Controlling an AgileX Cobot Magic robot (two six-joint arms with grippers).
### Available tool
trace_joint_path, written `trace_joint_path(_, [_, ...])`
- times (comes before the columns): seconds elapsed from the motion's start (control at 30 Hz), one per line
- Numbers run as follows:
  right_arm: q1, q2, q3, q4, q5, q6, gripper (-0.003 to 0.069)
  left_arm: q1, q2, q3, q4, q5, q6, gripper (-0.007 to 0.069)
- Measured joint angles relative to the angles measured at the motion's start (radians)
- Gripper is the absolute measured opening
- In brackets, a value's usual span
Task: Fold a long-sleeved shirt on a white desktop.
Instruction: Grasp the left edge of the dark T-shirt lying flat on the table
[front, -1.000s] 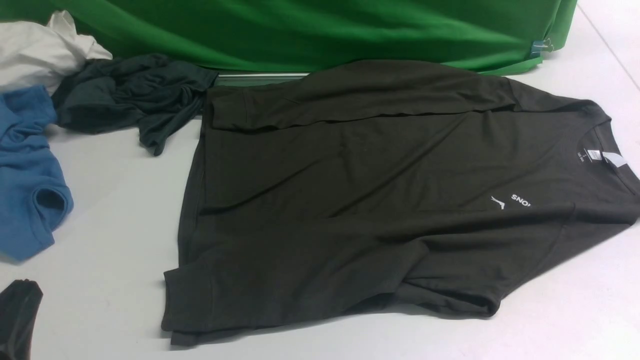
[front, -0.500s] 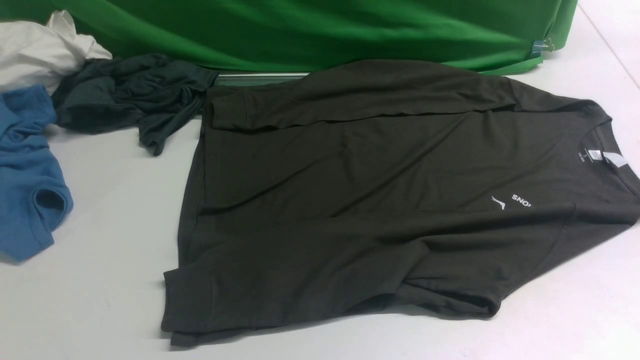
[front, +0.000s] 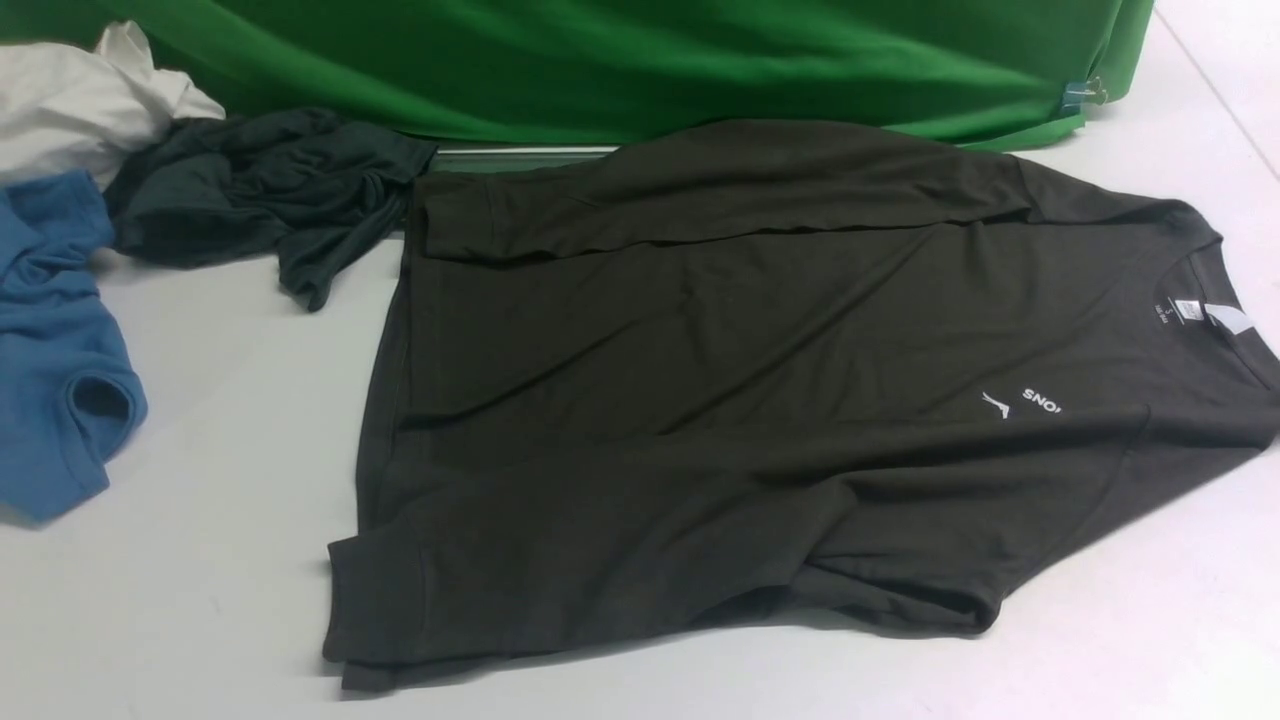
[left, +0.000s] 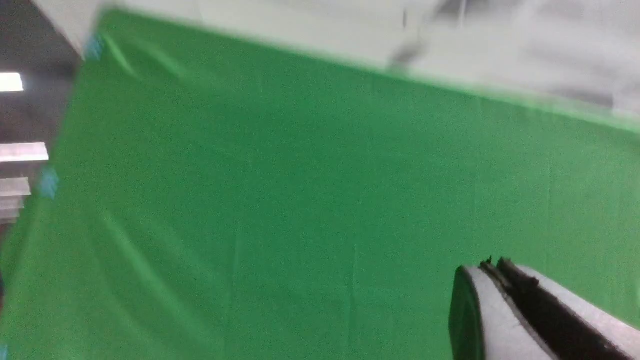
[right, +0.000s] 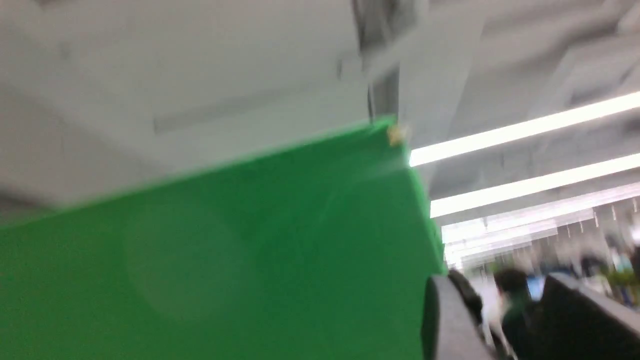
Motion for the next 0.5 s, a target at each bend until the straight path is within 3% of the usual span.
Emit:
trace_joint_path(0.03, [0.0,0.01,-0.015,0.0,0.017,-0.003,0.0242,0.0,0.011,-0.012,0.0,0.018,0.0,0.0018])
trace_joint_path(0.13, [0.0,0.186,-0.217,0.002,0.32,-0.041,0.0242,0.0,0.184,-0.184,0.017,0.301,0.003,0.0018])
trace_joint_path(0.17, [0.0,0.195,-0.225,0.002,0.32,-0.047,0.0242,0.0,0.202,-0.191,0.022,0.314,0.003,0.0018])
trace_joint_path(0.2, [0.0,0.256,-0.268,0.002,0.415,-0.07,0.0242,0.0,0.262,-0.228,0.044,0.401,0.018,0.0018])
trace_joint_path(0.3, [0.0,0.368,-0.291,0.006,0.57,-0.105,0.0242,0.0,0.367,-0.256,0.08,0.471,0.056,0.0018])
trace_joint_path(0.5, [0.046,0.462,-0.253,0.011,0.671,-0.103,0.0242,0.0,0.495,-0.262,0.028,0.652,0.058,0.0018])
